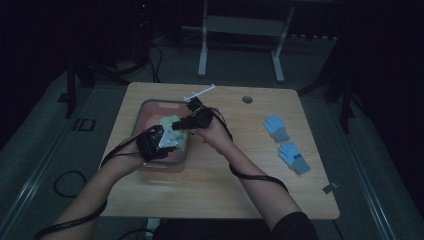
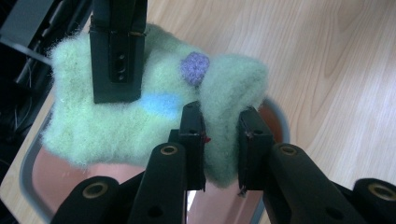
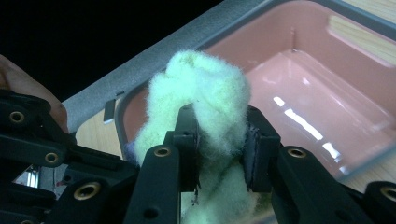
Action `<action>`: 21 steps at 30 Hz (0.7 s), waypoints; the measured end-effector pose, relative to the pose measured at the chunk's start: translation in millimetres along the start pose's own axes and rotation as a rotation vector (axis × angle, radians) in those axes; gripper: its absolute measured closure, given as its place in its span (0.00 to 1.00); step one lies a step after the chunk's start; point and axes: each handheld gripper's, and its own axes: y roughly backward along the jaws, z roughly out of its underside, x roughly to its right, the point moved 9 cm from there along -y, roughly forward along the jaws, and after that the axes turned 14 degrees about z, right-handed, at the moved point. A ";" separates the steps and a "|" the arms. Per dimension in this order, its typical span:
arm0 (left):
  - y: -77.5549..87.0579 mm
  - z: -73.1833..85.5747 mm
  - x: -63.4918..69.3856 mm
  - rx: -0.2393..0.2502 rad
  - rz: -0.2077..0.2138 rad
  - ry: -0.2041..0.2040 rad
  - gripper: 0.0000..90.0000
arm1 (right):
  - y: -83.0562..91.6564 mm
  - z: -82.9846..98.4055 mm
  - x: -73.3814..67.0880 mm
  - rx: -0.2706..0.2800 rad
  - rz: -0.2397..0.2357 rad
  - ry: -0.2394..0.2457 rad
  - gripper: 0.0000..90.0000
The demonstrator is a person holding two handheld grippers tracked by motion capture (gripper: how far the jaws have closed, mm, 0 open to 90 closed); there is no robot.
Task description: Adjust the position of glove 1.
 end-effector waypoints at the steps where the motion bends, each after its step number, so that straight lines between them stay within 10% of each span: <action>1: 0.0 0.0 0.0 0.000 0.000 0.000 0.84 | -3.5 -1.7 -2.4 0.002 -0.003 0.002 0.78; 21: -45.6 49.1 -27.6 -0.085 0.087 0.034 0.84 | -73.9 8.1 11.6 -0.074 0.011 -0.020 0.78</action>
